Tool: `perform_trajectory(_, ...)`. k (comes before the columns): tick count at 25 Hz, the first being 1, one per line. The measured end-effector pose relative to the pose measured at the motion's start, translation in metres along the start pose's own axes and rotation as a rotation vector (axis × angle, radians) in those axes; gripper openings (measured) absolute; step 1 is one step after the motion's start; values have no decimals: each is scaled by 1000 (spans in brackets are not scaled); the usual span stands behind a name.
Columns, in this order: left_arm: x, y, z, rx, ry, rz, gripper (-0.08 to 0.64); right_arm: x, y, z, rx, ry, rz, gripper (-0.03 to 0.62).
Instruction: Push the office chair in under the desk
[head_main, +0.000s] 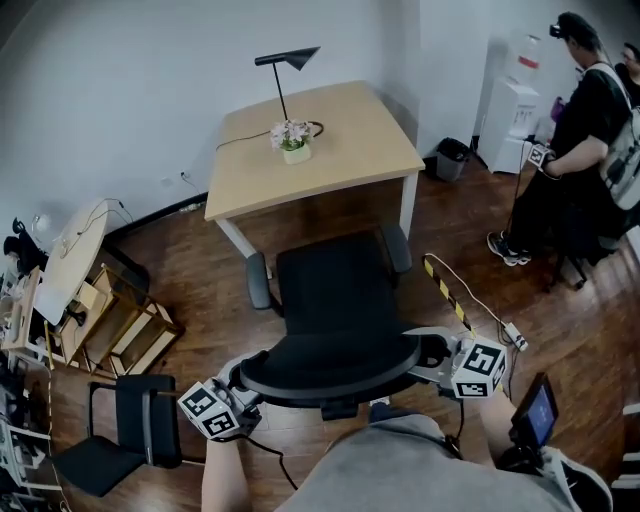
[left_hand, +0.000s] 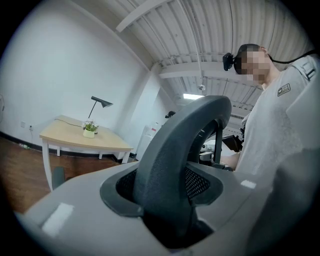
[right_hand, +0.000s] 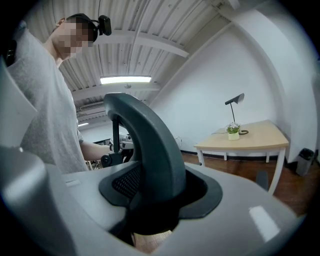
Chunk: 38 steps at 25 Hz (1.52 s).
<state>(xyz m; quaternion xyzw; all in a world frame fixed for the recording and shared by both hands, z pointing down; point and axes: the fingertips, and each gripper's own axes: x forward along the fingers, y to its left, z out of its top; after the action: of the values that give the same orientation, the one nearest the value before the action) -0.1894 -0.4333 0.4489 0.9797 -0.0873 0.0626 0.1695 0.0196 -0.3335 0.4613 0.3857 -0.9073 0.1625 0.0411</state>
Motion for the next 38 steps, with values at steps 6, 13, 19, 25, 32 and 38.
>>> perform_trajectory(6, 25, 47, 22, -10, 3, 7, 212, 25, -48, 21, 10, 0, 4, 224)
perform_trajectory(13, 49, 87, 41, -9, -1, 18, 212, 46, -92, 40, 6, -7, 30, 224)
perform_trajectory(19, 62, 116, 53, -11, 3, 20, 213, 61, -118, 51, 4, -12, 32, 222)
perform_trajectory(25, 71, 145, 63, -5, 5, -5, 212, 80, -138, 59, 4, -23, 15, 223)
perform_trajectory(32, 77, 174, 70, -9, 18, -45, 206, 102, -158, 65, 19, -22, -3, 223)
perform_trajectory(38, 88, 209, 85, -11, 26, -68, 206, 124, -182, 77, 21, -24, -26, 224)
